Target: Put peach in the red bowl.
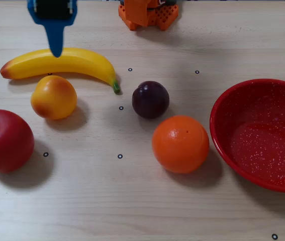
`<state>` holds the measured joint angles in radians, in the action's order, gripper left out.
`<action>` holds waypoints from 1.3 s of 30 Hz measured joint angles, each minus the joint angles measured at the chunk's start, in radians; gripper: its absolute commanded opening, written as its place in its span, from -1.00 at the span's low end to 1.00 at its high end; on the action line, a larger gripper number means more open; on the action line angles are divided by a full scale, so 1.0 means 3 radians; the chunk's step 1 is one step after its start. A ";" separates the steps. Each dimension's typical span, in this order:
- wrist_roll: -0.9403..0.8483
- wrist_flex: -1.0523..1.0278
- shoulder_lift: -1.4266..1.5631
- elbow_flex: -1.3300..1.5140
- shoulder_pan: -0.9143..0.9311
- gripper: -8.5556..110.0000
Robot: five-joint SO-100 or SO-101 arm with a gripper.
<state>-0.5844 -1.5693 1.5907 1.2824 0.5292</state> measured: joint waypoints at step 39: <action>0.3288 -0.0496 -0.1125 -0.1110 -0.0256 -0.47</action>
<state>0.4019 -1.7181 1.2533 0.9495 0.4525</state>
